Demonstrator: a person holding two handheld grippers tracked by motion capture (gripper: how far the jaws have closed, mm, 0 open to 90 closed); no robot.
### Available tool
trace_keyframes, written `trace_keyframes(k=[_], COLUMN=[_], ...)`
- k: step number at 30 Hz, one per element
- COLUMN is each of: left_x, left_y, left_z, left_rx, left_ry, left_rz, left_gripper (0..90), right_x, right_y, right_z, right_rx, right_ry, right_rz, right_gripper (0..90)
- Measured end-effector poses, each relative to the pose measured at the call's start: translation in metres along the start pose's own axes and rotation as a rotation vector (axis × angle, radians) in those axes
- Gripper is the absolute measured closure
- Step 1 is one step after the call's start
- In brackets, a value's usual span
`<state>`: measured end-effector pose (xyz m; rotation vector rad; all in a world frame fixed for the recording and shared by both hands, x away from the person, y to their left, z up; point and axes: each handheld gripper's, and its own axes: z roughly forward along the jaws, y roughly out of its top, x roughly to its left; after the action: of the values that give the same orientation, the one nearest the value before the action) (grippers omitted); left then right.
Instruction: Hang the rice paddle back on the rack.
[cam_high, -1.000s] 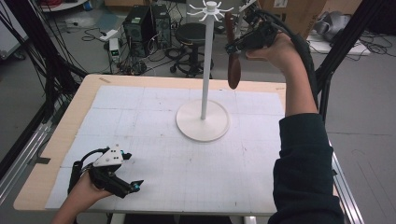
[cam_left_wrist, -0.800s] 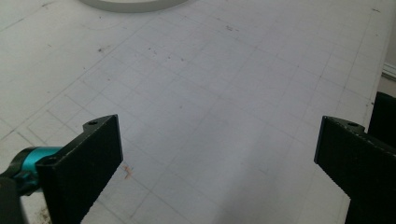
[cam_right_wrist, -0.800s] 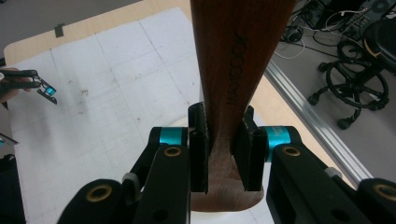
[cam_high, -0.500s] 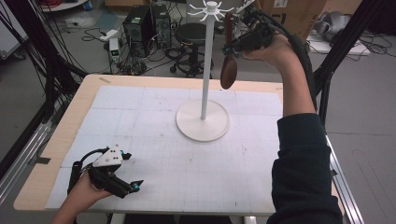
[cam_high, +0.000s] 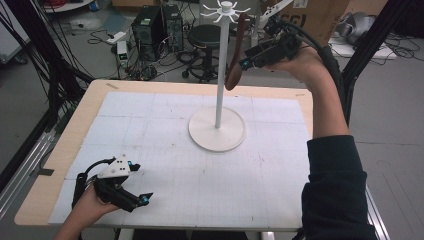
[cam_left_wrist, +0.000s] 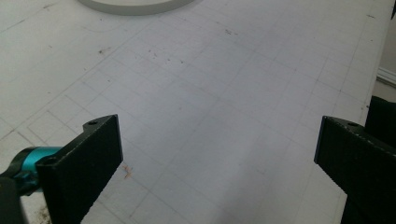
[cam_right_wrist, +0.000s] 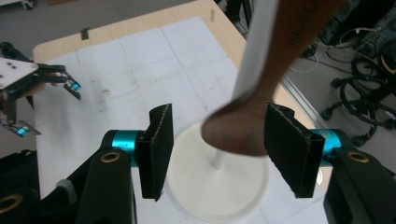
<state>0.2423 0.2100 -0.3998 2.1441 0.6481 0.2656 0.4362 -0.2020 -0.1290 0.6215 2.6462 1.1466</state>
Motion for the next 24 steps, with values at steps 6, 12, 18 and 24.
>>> trace_keyframes(k=[6, 12, 18, 24], left_x=[0.0, 0.001, 0.003, 0.004], left_y=[0.0, 0.0, 0.0, 0.0], left_z=[-0.001, -0.002, -0.004, -0.006], left_rx=[-0.009, -0.019, -0.033, -0.042], left_ry=[-0.004, -0.006, -0.01, -0.012], left_rz=[-0.002, -0.012, -0.021, -0.023], left_gripper=[1.7, 1.6, 1.6, 1.6], right_x=[0.015, 0.028, 0.037, 0.047], right_y=[-0.012, -0.029, -0.043, -0.061], right_z=[0.0, 0.005, 0.007, 0.017], right_rx=[-0.047, -0.093, -0.125, -0.136], right_ry=[0.041, 0.09, 0.125, 0.134], right_rz=[-0.023, -0.022, -0.008, 0.007], right_gripper=[38.1, 26.9, 20.1, 8.4])
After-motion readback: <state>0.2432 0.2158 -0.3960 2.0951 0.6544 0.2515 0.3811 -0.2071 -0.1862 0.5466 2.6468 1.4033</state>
